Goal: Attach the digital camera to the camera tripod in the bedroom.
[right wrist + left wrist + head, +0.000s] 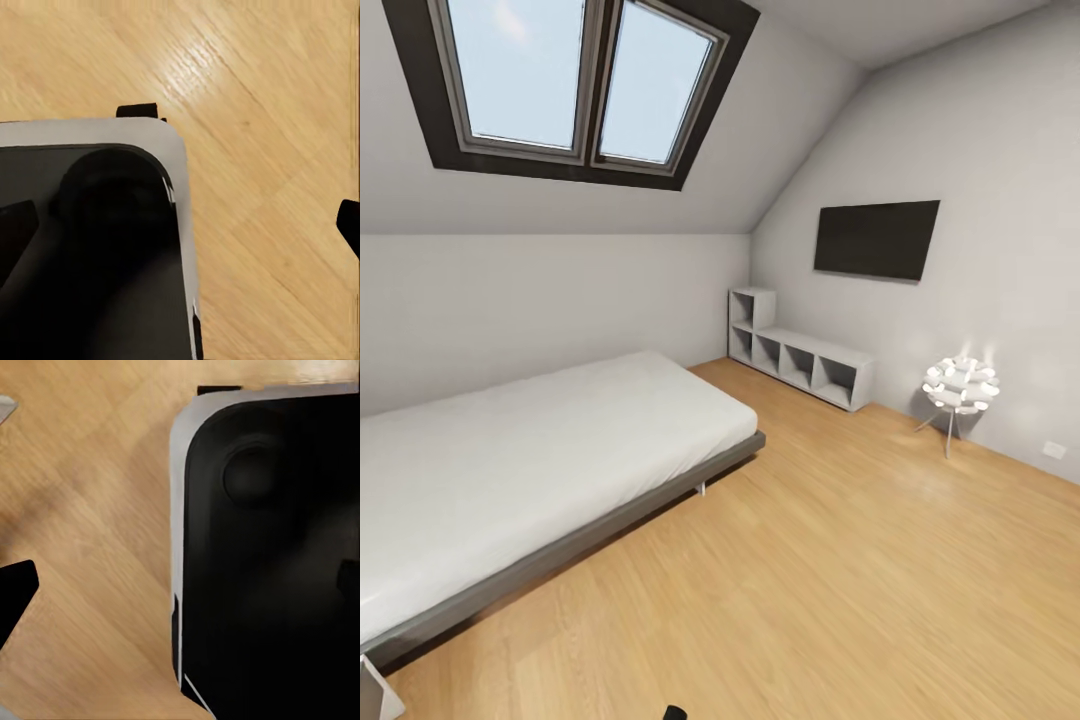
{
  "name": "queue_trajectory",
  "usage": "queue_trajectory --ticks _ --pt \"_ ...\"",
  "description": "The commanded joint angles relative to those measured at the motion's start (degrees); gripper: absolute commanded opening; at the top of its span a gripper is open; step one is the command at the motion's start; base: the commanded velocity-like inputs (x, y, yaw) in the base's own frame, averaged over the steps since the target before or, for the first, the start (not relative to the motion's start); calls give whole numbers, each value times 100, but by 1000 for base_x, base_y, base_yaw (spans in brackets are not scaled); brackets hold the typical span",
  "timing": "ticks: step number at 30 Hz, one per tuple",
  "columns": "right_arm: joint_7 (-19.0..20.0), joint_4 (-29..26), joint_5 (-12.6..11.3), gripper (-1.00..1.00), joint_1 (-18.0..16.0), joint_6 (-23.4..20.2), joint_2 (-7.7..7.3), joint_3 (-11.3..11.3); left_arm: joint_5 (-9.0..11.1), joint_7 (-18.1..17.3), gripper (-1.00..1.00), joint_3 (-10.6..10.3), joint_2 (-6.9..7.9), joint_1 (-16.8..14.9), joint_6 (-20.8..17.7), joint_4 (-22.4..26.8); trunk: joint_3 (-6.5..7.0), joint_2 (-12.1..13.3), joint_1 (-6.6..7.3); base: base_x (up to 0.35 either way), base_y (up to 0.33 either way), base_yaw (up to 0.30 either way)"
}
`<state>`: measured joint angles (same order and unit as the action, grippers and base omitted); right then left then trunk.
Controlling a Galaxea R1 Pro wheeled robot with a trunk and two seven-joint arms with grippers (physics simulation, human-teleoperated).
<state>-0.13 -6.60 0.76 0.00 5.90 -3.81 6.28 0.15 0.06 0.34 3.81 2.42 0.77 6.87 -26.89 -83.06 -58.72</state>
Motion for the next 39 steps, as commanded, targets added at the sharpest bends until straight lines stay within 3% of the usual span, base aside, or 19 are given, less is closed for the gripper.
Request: queue_trajectory --ticks 1,6,7,15,19,26,30,32,33,35,36,39 --pt "-12 -45 12 100 -1 57 -23 30 2 3 100 3 30 4 10 146 -4 -2 -1 47 0 0" --pt "-51 -602 23 100 0 412 -194 23 2 17 100 15 142 4 -25 1045 -4 -2 -1 25 0 0" --pt "-60 -899 23 100 0 565 -243 21 4 21 100 33 179 4 -40 1479 -4 -2 -1 10 0 0" --pt "-72 -2404 17 100 -2 1126 -324 32 13 32 100 308 215 4 -303 3377 -4 -2 -1 4 0 0" --pt "-62 -3242 5 100 -18 1267 -330 37 56 28 100 376 186 4 -794 4467 -4 -2 -1 1 0 0" --pt "-47 -4450 -9 100 -193 1343 -298 26 126 -4 100 413 89 0 -2035 6328 -4 -2 -1 0 0 0" --pt "-39 -4769 -13 100 -623 1347 -283 19 146 -7 100 419 57 -106 -2550 7029 -4 -2 -1 0 0 0" --pt "-34 -4849 -15 100 -974 1329 -278 12 151 -8 100 421 48 -298 -2720 7213 -4 -2 -1 0 0 0" --pt "-34 -4849 -15 100 -974 1329 -278 12 151 -8 100 421 48 -298 -2720 7213 -4 -2 -1 0 0 0" --pt "-33 -4914 -19 100 -1553 1268 -274 0 163 -14 100 422 45 -774 -2910 7315 -4 -2 -1 0 0 0" --pt "-33 -4914 -19 100 -1553 1268 -274 0 163 -14 100 422 45 -774 -2910 7315 -4 -2 -1 0 0 0" --pt "-32 -4949 -23 100 -2061 1165 -265 -10 175 -46 100 423 44 -1316 -3137 7210 -4 -2 -1 0 0 0"
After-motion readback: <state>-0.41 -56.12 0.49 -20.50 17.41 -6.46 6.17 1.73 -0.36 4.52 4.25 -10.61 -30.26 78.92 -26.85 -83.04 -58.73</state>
